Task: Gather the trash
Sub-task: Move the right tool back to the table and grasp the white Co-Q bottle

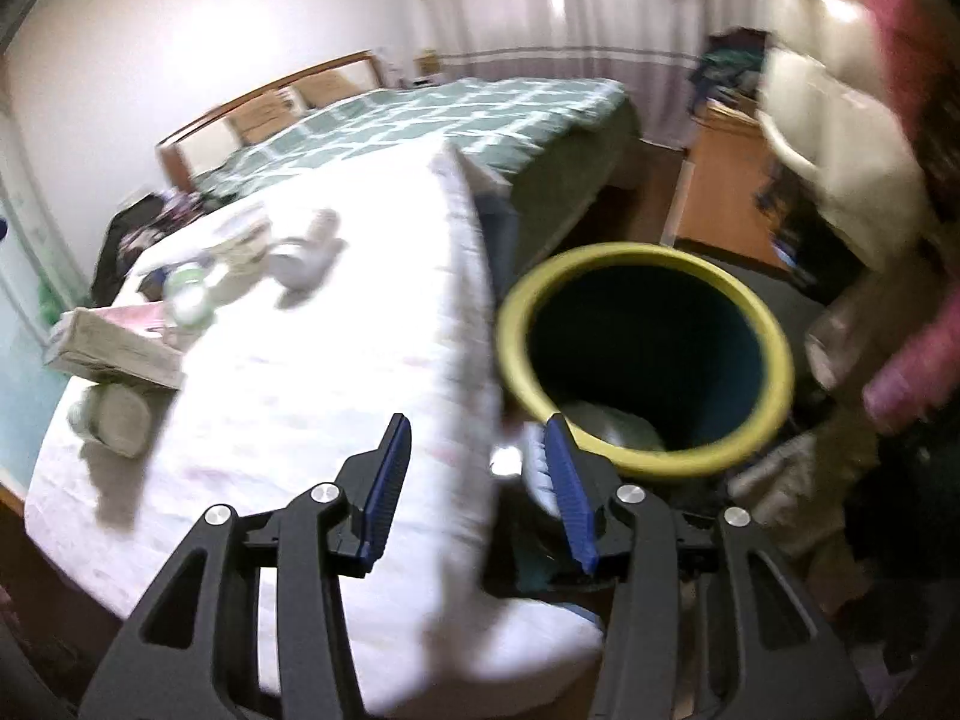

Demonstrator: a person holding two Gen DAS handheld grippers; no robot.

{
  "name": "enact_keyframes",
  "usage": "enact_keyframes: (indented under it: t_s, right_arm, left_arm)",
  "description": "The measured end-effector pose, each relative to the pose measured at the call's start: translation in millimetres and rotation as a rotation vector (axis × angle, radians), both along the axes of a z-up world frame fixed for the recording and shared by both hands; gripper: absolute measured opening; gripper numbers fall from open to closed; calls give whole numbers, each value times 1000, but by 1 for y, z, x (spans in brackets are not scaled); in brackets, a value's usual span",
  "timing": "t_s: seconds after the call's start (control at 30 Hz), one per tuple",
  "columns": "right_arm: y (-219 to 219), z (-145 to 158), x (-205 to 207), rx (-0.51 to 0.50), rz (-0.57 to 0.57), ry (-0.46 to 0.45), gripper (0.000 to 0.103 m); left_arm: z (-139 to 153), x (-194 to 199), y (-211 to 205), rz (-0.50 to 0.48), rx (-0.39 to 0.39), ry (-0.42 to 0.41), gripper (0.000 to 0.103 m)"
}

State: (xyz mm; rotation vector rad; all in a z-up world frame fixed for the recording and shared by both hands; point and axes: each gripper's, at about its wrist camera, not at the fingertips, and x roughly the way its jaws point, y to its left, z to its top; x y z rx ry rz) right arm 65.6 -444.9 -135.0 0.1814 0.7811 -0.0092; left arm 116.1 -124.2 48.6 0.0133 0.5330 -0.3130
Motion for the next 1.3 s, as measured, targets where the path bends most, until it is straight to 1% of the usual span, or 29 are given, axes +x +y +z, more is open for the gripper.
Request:
enact_keyframes:
  t_s: [0.07,0.13,0.2,0.27,0.37,0.47,0.5,0.6,0.73,0.8,0.97,1.1,1.13,1.17,1.3]
  right_arm:
    - [19,7,17,0,43,-9,48]
    - [40,15,41,2,91,-11,51]
    - [55,21,64,2,120,-11,53]
    - [68,26,87,-9,126,-7,55]
    - [80,30,126,5,135,14,55]
    - [87,26,163,18,119,55,55]
    - [90,23,178,20,113,74,55]
    - [96,13,202,16,98,116,55]
    - [105,-4,226,8,77,167,55]
    - [105,-9,231,-16,54,179,56]
    - [102,-20,242,-41,25,211,56]
    - [100,-31,248,-48,23,233,55]
    - [99,-33,249,-45,23,236,52]
    - [97,-34,250,-39,27,239,45]
    - [94,-32,244,-23,38,227,45]
  left_arm:
    - [-5,-6,32,58,-8,3,98]
    - [-11,-12,56,94,-21,11,98]
    - [-18,-16,77,121,-38,19,98]
    - [-24,-20,92,141,-53,27,98]
    - [-34,-24,108,159,-63,32,98]
    - [-41,-23,118,159,-73,43,98]
    - [-45,-25,120,160,-75,45,98]
    - [-50,-25,125,149,-79,54,98]
    - [-55,-24,122,144,-85,67,98]
    - [-58,-22,121,140,-91,75,98]
    - [-65,-19,118,124,-95,92,98]
    - [-68,-19,109,106,-90,100,98]
    - [-68,-19,108,104,-89,100,98]
    - [-68,-19,107,101,-88,99,98]
    - [-67,-19,101,94,-90,100,98]
